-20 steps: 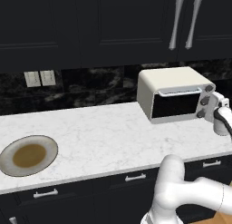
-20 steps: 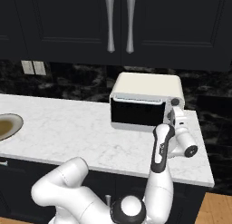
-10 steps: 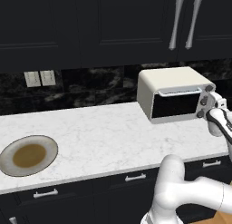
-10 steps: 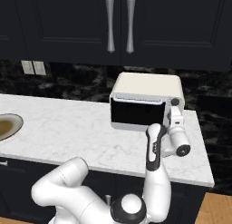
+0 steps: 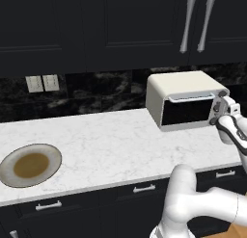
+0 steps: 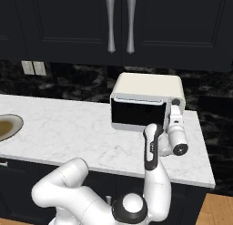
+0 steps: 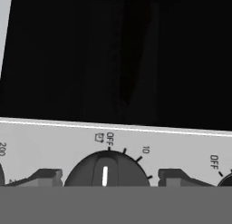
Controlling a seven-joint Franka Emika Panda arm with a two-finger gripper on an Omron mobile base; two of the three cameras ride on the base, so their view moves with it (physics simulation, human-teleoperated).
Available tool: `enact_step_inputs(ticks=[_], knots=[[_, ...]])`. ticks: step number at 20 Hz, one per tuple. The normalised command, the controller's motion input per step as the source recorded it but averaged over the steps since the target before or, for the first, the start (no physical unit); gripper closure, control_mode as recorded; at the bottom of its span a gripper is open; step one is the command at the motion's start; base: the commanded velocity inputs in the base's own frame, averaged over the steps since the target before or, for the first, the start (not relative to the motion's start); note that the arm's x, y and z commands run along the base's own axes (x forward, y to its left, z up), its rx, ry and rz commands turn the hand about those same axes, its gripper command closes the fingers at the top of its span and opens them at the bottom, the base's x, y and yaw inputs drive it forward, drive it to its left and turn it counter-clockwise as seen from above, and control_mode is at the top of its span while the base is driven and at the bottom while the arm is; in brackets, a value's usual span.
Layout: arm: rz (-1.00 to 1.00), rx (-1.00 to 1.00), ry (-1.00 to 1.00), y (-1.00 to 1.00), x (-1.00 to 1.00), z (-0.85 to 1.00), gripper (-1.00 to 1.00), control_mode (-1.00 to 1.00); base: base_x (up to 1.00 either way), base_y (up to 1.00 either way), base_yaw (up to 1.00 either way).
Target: Pick up the kebab skewer and baguette bread, and place them inside the toaster oven. Close the toaster oven door and start by setting the timer.
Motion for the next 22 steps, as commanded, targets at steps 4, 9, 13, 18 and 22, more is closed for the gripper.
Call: enact_step_inputs(ticks=[4,9,13,18,22], knots=[[0.00,0.00,0.00,-0.04,-0.11,0.01,1.00,-1.00,0.00,0.00,0.00],[0.00,0.00,-0.04,0.00,-0.37,0.00,1.00,-1.00,0.00,0.00,0.00],[0.00,0.00,-0.04,0.00,-0.14,0.00,1.00,-1.00,0.00,0.00,0.00],[0.00,0.00,-0.01,0.00,-0.26,0.00,1.00,-1.00,0.00,0.00,0.00],[-0.02,0.01,0.00,0.00,-0.29,0.00,1.00,-1.00,0.00,0.00,0.00]])
